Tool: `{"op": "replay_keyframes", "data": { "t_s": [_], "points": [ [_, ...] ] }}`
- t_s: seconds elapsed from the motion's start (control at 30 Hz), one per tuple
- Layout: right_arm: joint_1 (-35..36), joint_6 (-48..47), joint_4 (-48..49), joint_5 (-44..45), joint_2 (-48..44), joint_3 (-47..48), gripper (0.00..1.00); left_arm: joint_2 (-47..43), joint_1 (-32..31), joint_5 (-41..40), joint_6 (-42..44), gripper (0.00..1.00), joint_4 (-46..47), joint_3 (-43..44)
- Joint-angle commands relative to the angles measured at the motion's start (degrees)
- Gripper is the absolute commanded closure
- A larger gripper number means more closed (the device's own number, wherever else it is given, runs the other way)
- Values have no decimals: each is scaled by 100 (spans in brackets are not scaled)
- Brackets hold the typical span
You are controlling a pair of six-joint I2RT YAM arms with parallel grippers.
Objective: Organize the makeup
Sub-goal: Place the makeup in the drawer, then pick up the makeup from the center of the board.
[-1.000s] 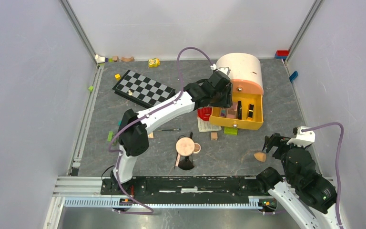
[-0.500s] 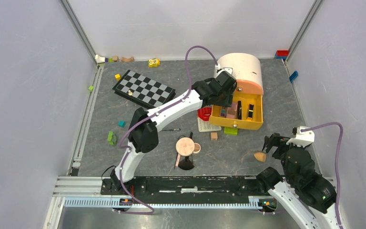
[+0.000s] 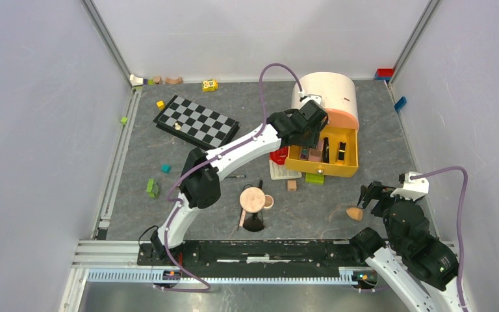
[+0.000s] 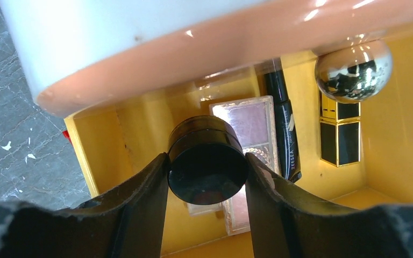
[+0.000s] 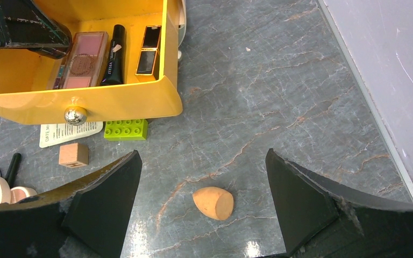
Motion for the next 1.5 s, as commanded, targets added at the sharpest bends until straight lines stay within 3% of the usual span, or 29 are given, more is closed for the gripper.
{"op": "replay_keyframes", "data": {
  "t_s": [0.0,0.37,0.9,1.13,1.47],
  "points": [
    [38,-35,173,30,-44,-17,7,90,10,-220,287,43,-126,265],
    [44,-29,171,35,-84,-21,7,56,-8,-177,324,35,-130,325],
    [47,-27,173,39,-109,-22,7,-740,-77,345,698,33,128,739],
    [51,-25,170,40,-65,-21,7,-1740,-77,605,782,32,675,-53],
    [47,-12,172,45,-80,-30,7,-3945,-55,114,677,31,1376,-2742]
  ]
}}
